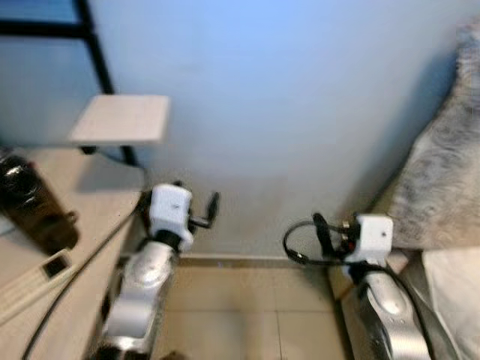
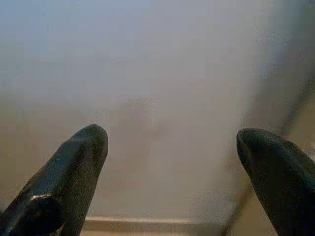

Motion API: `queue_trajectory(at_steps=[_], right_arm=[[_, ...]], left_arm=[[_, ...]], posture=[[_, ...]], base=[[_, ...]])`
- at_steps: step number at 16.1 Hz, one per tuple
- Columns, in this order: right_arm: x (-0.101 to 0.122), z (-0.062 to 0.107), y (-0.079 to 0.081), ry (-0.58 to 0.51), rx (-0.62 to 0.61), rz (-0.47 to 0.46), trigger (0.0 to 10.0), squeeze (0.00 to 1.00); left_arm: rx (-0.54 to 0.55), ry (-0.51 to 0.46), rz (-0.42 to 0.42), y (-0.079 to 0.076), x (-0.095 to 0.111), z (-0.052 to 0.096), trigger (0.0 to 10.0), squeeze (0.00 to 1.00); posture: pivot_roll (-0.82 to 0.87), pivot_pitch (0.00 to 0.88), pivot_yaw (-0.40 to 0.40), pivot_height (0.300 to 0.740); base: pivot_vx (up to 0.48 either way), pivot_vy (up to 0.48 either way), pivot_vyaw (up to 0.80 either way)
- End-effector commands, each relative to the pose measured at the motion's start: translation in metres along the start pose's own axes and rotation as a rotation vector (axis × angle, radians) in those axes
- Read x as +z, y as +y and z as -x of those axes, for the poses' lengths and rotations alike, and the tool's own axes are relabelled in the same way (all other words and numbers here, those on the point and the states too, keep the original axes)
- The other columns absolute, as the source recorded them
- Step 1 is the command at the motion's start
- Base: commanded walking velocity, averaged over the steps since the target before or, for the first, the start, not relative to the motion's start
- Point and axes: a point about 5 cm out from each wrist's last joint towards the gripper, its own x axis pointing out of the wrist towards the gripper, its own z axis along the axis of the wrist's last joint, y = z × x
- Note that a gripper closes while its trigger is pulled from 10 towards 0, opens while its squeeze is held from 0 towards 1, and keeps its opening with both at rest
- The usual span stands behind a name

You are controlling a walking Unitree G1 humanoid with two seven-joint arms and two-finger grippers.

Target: Clean up the room

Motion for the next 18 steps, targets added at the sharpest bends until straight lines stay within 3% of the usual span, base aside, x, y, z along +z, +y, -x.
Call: queue_trajectory(at_steps=[1,2,5,10,14,18], right_arm=[[-0.001,-0.001,0.004,0.004,0.002,0.001,10.0,0.00],[-0.001,-0.002,0.004,0.003,-0.002,0.014,10.0,0.00],[0.002,-0.005,0.004,-0.012,-0.038,0.004,10.0,0.00],[0.002,-0.007,0.002,-0.013,-0.082,0.011,10.0,0.00],[0.004,-0.008,0.002,-0.030,-0.086,0.003,10.0,0.00],[0.000,-0.008,0.000,-0.019,-0.082,-0.071,10.0,0.00]], left_arm=[[-0.009,0.001,-0.034,0.003,-0.001,-0.001,10.0,0.00],[-0.022,-0.006,-0.063,0.002,0.000,-0.002,10.0,0.00],[-0.041,-0.020,-0.047,0.006,0.002,-0.007,10.0,0.00],[-0.084,-0.011,-0.076,0.011,0.000,-0.015,10.0,0.00],[-0.110,-0.030,-0.047,0.020,-0.001,-0.014,10.0,0.00],[-0.172,-0.054,-0.043,0.008,-0.001,-0.013,10.0,0.00]], posture=[[0.14,0.000,-0.055,0.740],[0.14,0.000,-0.055,0.740],[0.13,0.000,-0.053,0.740],[0.12,0.000,-0.043,0.740],[0.11,0.000,-0.035,0.740],[0.11,0.000,-0.037,0.740]], base=[[0.000,0.000,-0.80],[0.000,0.000,-0.80],[0.000,-0.411,-0.80],[0.000,0.000,-0.80],[0.000,-0.116,-0.79],[0.000,-0.458,-0.79]])
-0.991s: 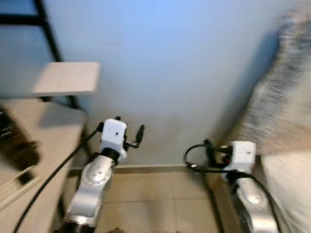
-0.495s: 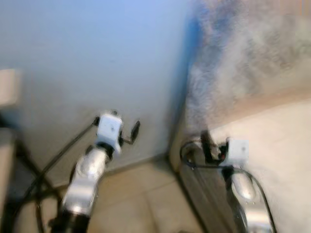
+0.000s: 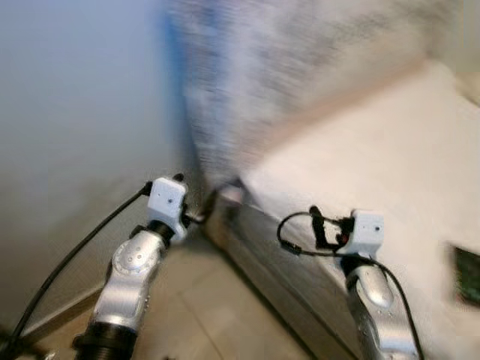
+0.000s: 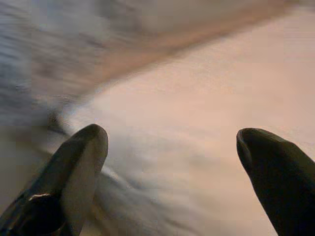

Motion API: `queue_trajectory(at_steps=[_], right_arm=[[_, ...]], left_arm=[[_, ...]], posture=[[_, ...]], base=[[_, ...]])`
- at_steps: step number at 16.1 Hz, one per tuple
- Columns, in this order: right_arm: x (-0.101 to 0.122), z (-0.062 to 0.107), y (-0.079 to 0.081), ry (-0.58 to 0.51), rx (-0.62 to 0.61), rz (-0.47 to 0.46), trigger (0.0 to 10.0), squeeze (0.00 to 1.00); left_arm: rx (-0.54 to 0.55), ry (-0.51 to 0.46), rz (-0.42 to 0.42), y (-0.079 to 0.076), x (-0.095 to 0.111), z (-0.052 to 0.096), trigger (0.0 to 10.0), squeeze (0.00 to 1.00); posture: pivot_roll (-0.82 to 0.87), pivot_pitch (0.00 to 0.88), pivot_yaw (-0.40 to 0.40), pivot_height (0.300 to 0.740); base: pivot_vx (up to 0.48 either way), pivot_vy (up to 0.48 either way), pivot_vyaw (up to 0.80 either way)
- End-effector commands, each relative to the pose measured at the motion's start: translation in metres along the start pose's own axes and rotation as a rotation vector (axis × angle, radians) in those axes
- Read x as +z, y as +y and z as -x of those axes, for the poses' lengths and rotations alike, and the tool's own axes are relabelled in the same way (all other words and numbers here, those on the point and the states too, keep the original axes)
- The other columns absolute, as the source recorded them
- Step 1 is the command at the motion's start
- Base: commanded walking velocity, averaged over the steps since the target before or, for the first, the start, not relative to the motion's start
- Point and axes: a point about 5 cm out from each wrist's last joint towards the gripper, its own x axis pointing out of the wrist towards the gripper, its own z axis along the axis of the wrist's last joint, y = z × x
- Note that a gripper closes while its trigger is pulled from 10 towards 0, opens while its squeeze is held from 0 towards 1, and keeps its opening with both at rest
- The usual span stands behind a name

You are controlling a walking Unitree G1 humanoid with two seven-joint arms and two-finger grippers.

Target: Clean up the room

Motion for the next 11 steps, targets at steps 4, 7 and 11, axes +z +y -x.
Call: queue_trajectory(at_steps=[4,7,11], right_arm=[[-0.0022,0.0014,-0.0051,0.005,-0.008,0.036,10.0,0.00],[-0.0046,0.0006,-0.0057,0.012,-0.003,0.042,10.0,0.00],[-0.0013,-0.0028,-0.0074,-0.009,0.000,0.054,10.0,0.00]], left_arm=[[-0.007,0.011,-0.008,0.0010,-0.0052,0.0065,10.0,0.00],[0.013,0.013,-0.012,0.0014,-0.0068,0.0085,10.0,0.00],[0.057,-0.003,0.016,0.0076,-0.0076,0.0115,10.0,0.00]], posture=[[0.12,0.000,-0.045,0.740],[0.13,0.000,-0.056,0.740],[0.13,0.000,-0.065,0.740]], base=[[0.000,-0.438,-0.79],[0.000,-0.411,-0.78],[0.000,-0.457,-0.77]])
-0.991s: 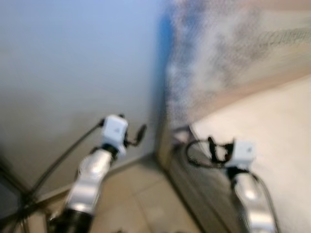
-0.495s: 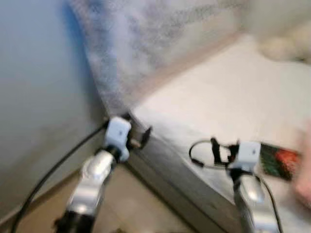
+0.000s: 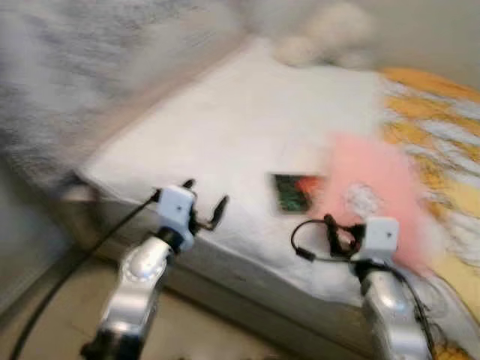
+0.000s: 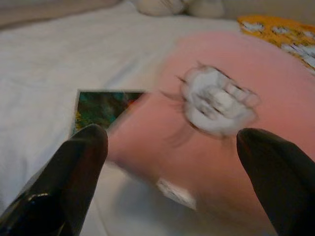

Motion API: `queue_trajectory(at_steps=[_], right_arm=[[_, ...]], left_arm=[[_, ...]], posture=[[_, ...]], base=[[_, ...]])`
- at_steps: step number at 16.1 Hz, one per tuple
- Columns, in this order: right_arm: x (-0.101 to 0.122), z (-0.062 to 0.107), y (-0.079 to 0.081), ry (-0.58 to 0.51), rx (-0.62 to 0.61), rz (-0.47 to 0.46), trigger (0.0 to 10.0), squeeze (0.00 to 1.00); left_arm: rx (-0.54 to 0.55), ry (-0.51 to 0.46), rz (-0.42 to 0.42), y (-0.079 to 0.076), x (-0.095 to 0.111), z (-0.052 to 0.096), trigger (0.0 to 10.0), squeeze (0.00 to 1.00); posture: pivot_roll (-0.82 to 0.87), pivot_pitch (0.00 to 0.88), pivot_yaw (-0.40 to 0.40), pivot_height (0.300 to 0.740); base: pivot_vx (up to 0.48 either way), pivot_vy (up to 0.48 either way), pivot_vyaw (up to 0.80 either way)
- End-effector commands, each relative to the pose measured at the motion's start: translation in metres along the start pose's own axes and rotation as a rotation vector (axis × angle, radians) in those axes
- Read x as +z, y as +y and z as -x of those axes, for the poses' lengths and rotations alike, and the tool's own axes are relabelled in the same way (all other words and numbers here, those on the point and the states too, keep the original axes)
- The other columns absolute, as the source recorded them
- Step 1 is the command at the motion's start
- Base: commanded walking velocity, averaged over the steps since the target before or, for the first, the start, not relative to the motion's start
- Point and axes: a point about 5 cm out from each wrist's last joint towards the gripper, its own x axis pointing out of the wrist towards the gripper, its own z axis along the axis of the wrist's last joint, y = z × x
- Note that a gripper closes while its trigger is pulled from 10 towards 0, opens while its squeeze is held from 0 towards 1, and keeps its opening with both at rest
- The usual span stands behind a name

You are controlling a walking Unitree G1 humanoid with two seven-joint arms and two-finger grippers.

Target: Clean up the room

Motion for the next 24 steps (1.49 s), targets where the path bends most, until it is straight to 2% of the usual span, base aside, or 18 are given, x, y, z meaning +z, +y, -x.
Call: queue_trajectory(at_steps=[1,3,4,5,6,7,8,9,11,14,15,16,17,18,21,23,24], right_arm=[[0.011,-0.003,-0.004,-0.068,-0.012,-0.012,10.0,0.00],[0.023,-0.004,-0.001,-0.136,0.005,0.056,10.0,0.00],[0.039,-0.005,-0.003,-0.217,-0.037,0.072,10.0,0.00],[0.040,-0.005,-0.005,-0.224,-0.054,0.065,10.0,0.00],[0.035,-0.005,-0.015,-0.194,-0.122,0.033,10.0,0.00],[0.018,-0.002,-0.028,-0.110,-0.188,-0.033,10.0,0.00],[0.014,0.000,-0.031,-0.094,-0.199,-0.047,10.0,0.00],[0.001,0.009,-0.030,-0.042,-0.137,0.018,10.0,0.00],[-0.004,0.013,-0.031,-0.019,-0.137,0.036,10.0,0.00],[0.001,0.007,-0.026,-0.034,-0.135,0.030,10.0,0.00],[0.004,0.006,-0.013,-0.054,-0.047,0.032,10.0,0.00],[0.007,0.008,-0.010,-0.078,-0.023,0.071,10.0,0.00],[0.007,0.009,-0.008,-0.078,-0.019,0.071,10.0,0.00],[0.010,0.008,-0.007,-0.085,-0.016,0.066,10.0,0.00],[0.011,0.002,-0.003,-0.078,0.002,0.086,10.0,0.00],[0.015,-0.003,0.000,-0.090,0.031,0.076,10.0,0.00],[0.019,-0.008,0.001,-0.094,0.037,0.071,10.0,0.00]], left_arm=[[0.025,-0.025,0.012,0.002,0.005,-0.004,10.0,0.00],[0.051,-0.045,0.005,0.005,0.009,-0.006,10.0,0.00],[0.065,-0.065,-0.018,0.007,0.014,-0.008,10.0,0.00],[0.063,-0.065,-0.018,0.007,0.014,-0.009,10.0,0.00],[0.061,-0.064,0.000,0.006,0.014,-0.009,10.0,0.00],[0.054,-0.058,0.010,0.004,0.011,-0.006,10.0,0.00],[0.050,-0.054,0.009,0.003,0.010,-0.005,10.0,0.00],[0.038,-0.032,0.009,0.003,0.003,0.001,10.0,0.00],[0.043,-0.025,0.009,0.004,0.001,0.000,10.0,0.00],[0.047,-0.010,0.001,0.001,-0.001,-0.005,10.0,0.00],[0.045,-0.013,0.009,-0.001,0.000,-0.006,10.0,0.00],[0.048,-0.019,0.033,-0.002,0.000,-0.006,10.0,0.00],[0.054,-0.023,0.049,-0.002,-0.001,-0.005,10.0,0.00],[0.062,-0.050,0.104,-0.004,-0.001,-0.004,10.0,0.00],[0.014,-0.066,0.084,-0.018,0.002,-0.011,10.0,0.00],[0.044,-0.053,0.067,-0.016,0.003,-0.015,10.0,0.00],[0.097,-0.027,0.055,-0.010,0.001,-0.018,10.0,0.00]], posture=[[0.13,0.000,-0.065,0.740],[0.13,0.000,-0.066,0.740],[0.13,0.000,-0.066,0.740],[0.13,0.000,-0.066,0.740],[0.12,0.000,-0.062,0.740],[0.12,0.000,-0.061,0.740],[0.12,0.000,-0.062,0.740],[0.11,0.000,-0.060,0.740],[0.11,0.000,-0.062,0.740],[0.10,0.000,-0.054,0.740],[0.08,0.000,-0.051,0.740],[0.08,0.000,-0.053,0.740],[0.08,0.000,-0.053,0.740],[0.08,0.000,-0.060,0.740],[0.07,0.000,-0.066,0.740],[0.08,0.000,-0.062,0.740],[0.08,0.000,-0.062,0.740]], base=[[0.000,0.000,-0.71],[0.000,0.000,0.00],[0.000,0.000,0.00],[0.000,0.000,0.00],[0.000,0.000,0.00],[0.000,0.000,0.00],[0.000,0.000,0.00],[0.000,0.000,-0.76],[0.000,0.000,-0.76],[0.000,0.000,-0.77],[0.000,0.000,-0.78],[0.000,0.000,0.00],[0.000,0.000,0.00],[0.412,0.000,0.00],[0.466,0.000,-0.48],[0.234,0.000,-0.34],[0.000,0.000,0.00]])
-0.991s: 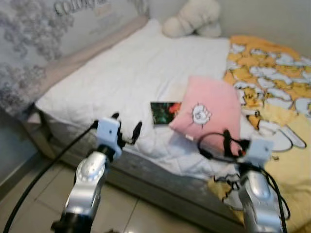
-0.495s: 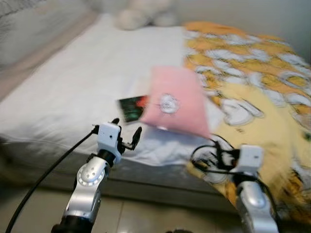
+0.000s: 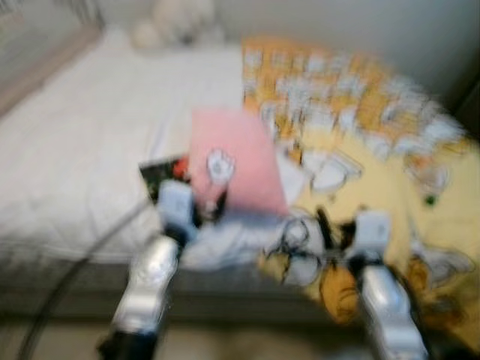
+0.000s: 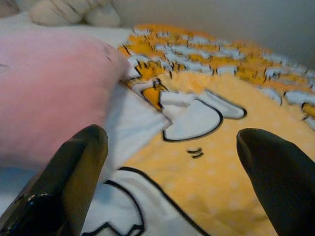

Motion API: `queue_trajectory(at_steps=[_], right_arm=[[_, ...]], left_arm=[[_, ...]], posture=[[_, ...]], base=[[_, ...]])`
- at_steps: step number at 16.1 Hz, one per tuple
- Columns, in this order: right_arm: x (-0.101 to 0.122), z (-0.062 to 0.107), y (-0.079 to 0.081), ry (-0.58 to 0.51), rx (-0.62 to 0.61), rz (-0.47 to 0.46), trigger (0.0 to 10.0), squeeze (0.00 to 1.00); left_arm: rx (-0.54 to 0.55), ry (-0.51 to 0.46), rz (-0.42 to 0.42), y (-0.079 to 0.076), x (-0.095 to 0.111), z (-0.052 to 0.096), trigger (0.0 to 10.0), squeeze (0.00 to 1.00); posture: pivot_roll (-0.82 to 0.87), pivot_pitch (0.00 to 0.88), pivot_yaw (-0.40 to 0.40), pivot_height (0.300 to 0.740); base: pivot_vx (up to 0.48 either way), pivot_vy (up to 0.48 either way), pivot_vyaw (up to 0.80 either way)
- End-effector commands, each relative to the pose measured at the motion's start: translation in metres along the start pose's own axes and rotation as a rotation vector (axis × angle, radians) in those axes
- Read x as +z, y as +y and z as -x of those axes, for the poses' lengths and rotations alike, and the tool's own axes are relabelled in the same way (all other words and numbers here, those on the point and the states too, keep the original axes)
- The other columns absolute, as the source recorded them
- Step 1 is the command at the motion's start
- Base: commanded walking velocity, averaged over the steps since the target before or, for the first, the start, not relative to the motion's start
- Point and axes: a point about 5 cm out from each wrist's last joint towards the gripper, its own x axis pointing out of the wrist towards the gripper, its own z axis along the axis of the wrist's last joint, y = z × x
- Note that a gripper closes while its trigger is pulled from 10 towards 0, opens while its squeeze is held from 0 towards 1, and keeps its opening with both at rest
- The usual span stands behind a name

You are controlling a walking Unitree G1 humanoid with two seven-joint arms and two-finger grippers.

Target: Clean up the room

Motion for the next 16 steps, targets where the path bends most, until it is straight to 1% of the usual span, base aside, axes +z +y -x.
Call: queue_trajectory(at_steps=[1,2,3,5,6,7,8,9,12,13,14,16], right_arm=[[0.008,-0.008,0.005,-0.024,0.018,-0.016,10.0,0.00],[0.011,-0.010,0.004,-0.029,0.009,-0.049,10.0,0.00],[0.011,-0.010,0.004,-0.026,0.005,-0.068,10.0,0.00],[0.007,-0.008,0.002,-0.010,0.006,-0.054,10.0,0.00],[0.005,-0.007,0.002,-0.003,0.014,-0.041,10.0,0.00],[0.005,-0.008,0.002,-0.001,0.014,-0.040,10.0,0.00],[0.004,-0.008,0.002,0.004,0.013,-0.039,10.0,0.00],[0.003,-0.009,0.003,0.012,0.015,-0.042,10.0,0.00],[0.002,-0.009,0.003,0.013,0.013,-0.041,10.0,0.00],[0.001,-0.009,0.002,0.016,0.009,-0.042,10.0,0.00],[0.000,-0.009,0.001,0.020,0.005,-0.041,10.0,0.00],[-0.003,-0.007,0.001,0.029,-0.002,-0.042,10.0,0.00]], left_arm=[[0.065,0.001,-0.036,0.015,0.004,-0.002,10.0,0.00],[0.106,-0.001,-0.020,0.019,0.005,-0.002,10.0,0.00],[0.139,0.004,0.017,0.021,0.004,0.000,10.0,0.00],[0.133,0.006,0.018,0.016,0.003,0.002,10.0,0.00],[0.144,-0.004,0.049,0.016,0.004,0.003,10.0,0.00],[0.144,-0.006,0.060,0.017,0.005,0.002,10.0,0.00],[0.150,-0.012,0.052,0.018,0.006,0.002,10.0,0.00],[0.156,-0.020,0.037,0.022,0.010,-0.002,10.0,0.00],[0.154,-0.023,0.028,0.024,0.012,-0.004,10.0,0.00],[0.149,-0.028,0.004,0.025,0.014,-0.006,10.0,0.00],[0.145,-0.029,-0.004,0.026,0.015,-0.006,10.0,0.00],[0.152,-0.028,-0.002,0.028,0.016,-0.007,10.0,0.00]], posture=[[0.08,0.000,-0.062,0.740],[0.08,0.000,-0.060,0.740],[0.08,0.000,-0.061,0.740],[0.08,0.000,-0.056,0.740],[0.08,0.000,-0.054,0.740],[0.08,0.000,-0.052,0.740],[0.08,0.000,-0.050,0.740],[0.07,0.000,-0.045,0.740],[0.07,0.000,-0.042,0.740],[0.07,0.000,-0.042,0.740],[0.07,0.000,-0.039,0.740],[0.07,0.000,-0.034,0.740]], base=[[0.000,0.000,0.00],[0.000,0.000,0.00],[0.000,0.000,0.00],[0.000,0.000,0.00],[0.000,0.000,0.00],[0.424,0.000,0.00],[0.472,0.000,0.00],[0.480,0.000,0.00],[0.477,0.000,0.00],[0.480,0.000,0.00],[0.480,0.000,0.00],[0.480,0.000,0.00]])
